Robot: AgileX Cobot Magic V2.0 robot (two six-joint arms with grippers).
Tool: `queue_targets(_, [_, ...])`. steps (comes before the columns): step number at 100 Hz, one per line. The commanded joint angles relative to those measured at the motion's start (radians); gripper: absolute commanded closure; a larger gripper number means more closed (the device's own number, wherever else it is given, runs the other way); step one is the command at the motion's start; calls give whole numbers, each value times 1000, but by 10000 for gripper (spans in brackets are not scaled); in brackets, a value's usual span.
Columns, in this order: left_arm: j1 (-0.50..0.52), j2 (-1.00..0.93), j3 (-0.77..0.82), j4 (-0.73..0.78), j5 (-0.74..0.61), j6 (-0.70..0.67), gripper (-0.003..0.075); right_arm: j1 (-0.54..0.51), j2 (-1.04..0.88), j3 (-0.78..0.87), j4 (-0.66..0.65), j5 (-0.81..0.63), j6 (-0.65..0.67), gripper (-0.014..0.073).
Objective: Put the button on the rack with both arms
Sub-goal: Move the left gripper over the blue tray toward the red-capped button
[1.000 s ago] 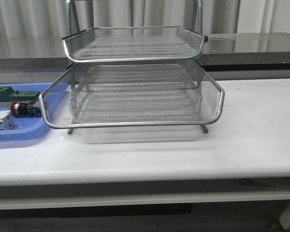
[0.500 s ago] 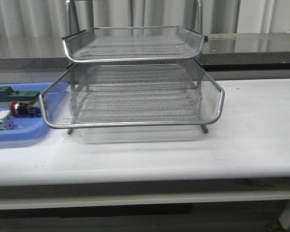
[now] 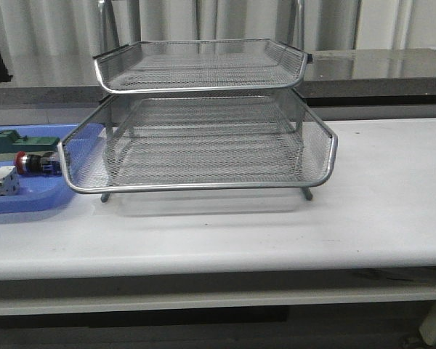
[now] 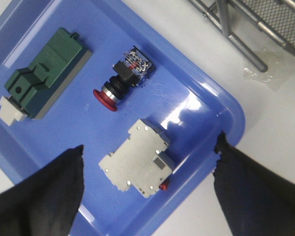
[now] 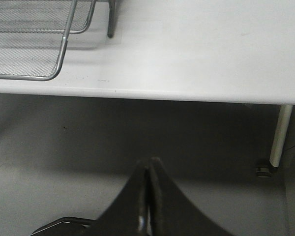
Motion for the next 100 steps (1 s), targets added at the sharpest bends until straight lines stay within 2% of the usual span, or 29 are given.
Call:
queue_targets(1, [1,12,-83,-20,-14,30,191,-8,2,-25,-7,-56,-6,664])
queue_targets(21, [1,117,-183,-17,-14,36,190,-8,2,-25,-7,-56,-6,664])
queue_targets(41, [-1,204,-249,-15,-16,101,191,-8,2,-25,-7,-56,-6,664])
queue_targets(100, [-21,390,-347,-3,-82,135,191,-8,2,-25,-7,-56,-6,664])
